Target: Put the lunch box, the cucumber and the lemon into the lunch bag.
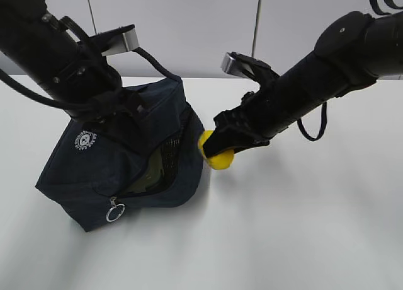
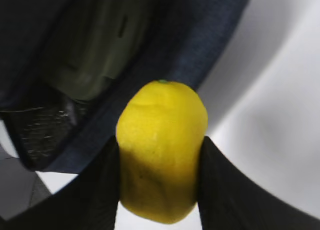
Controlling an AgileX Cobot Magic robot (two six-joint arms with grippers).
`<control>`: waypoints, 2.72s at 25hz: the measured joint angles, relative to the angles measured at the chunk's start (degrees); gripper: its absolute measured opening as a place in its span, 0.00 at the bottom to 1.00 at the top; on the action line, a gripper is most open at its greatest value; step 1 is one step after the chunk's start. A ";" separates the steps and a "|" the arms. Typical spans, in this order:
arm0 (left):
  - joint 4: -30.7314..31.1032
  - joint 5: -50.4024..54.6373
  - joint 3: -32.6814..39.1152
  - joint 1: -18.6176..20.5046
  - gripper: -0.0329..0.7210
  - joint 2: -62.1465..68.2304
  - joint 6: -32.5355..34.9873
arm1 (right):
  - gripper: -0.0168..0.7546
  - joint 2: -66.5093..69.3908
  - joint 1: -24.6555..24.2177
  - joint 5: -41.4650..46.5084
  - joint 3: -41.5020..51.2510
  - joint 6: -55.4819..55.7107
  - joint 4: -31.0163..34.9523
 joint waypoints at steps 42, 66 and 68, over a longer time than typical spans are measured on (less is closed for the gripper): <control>-0.33 1.46 0.00 0.00 0.03 0.00 0.00 | 0.60 10.17 -4.29 10.55 0.00 -21.97 35.78; -1.39 1.46 0.00 0.00 0.03 0.00 0.00 | 0.60 11.82 -10.16 9.94 0.00 -20.01 28.08; -1.39 1.46 0.00 0.00 0.03 0.00 0.00 | 0.60 13.24 -10.16 10.06 0.00 -20.01 28.57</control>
